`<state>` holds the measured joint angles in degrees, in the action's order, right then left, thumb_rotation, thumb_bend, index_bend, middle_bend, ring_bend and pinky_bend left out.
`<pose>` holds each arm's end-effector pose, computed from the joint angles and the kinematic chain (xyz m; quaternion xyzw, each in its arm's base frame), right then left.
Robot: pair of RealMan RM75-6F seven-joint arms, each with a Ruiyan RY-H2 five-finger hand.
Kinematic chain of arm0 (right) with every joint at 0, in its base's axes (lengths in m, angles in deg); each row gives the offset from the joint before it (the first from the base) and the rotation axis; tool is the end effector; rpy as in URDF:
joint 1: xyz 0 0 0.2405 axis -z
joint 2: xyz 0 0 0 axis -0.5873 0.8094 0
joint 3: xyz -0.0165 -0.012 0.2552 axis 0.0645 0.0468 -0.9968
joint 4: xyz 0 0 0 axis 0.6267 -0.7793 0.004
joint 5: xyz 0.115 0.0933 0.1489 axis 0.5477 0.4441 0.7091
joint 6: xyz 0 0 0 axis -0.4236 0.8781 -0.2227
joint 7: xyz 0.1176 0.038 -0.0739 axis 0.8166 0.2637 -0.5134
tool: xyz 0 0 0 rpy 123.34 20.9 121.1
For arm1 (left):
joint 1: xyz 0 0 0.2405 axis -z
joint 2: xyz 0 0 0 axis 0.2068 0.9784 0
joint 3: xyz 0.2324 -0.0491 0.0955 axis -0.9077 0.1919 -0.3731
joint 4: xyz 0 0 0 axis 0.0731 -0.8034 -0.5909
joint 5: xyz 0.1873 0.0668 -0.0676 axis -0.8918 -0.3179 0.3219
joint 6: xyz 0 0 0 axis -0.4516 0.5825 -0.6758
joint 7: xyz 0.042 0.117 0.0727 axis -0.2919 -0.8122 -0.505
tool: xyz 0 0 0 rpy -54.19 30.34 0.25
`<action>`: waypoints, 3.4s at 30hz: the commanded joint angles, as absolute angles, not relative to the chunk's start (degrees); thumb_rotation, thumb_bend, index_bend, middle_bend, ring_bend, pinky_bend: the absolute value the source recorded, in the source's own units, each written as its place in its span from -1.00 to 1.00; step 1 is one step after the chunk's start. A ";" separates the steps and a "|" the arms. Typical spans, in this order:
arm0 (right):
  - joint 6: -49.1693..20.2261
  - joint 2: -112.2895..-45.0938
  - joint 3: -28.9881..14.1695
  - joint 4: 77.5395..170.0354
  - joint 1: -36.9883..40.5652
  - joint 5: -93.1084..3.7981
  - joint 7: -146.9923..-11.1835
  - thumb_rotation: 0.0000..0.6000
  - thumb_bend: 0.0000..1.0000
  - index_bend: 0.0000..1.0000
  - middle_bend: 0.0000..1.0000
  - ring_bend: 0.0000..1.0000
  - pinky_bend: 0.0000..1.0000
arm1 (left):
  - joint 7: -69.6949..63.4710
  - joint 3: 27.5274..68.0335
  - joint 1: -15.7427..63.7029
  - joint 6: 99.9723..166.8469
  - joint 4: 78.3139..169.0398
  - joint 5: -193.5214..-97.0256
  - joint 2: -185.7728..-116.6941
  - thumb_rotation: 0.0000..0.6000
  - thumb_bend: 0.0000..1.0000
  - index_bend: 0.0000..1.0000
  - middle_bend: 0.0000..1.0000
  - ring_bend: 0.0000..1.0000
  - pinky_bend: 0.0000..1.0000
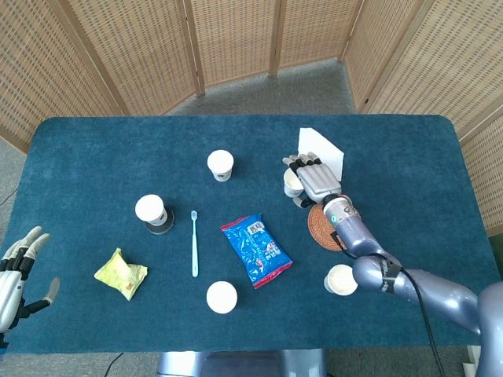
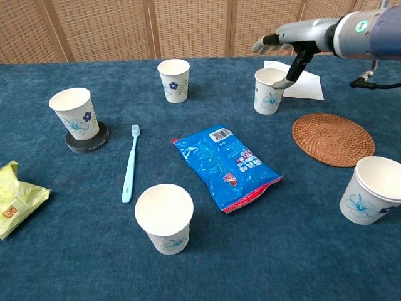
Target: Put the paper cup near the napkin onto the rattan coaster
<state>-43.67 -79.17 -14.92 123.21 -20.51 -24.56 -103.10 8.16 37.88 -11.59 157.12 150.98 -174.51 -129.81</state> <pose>-0.1187 -0.4399 0.0191 0.7400 -0.4211 0.3085 0.4241 -0.2935 0.1395 0.1537 -0.5448 -0.4835 -0.4479 0.5185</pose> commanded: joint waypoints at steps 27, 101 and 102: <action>-42.05 -86.21 -5.52 110.90 -29.33 -14.60 -108.08 1.00 -0.22 -0.70 -0.58 -0.57 0.03 | 5.62 37.88 -11.88 155.86 148.50 -172.91 -131.54 0.96 0.00 -0.97 -1.00 -1.00 -1.00; -25.13 -68.48 -0.54 142.55 -15.16 -12.63 -112.25 1.00 -0.21 -0.36 -0.43 -0.45 -0.03 | 11.86 37.34 -8.96 153.70 145.89 -175.09 -132.53 0.95 -0.01 -0.97 -1.00 -1.00 -1.00; -25.11 -68.50 -0.57 142.63 -15.19 -12.39 -112.40 1.00 -0.21 -0.36 -0.43 -0.45 -0.04 | 11.99 37.32 -8.98 153.74 145.82 -175.09 -132.53 0.95 -0.01 -0.97 -1.00 -1.00 -1.00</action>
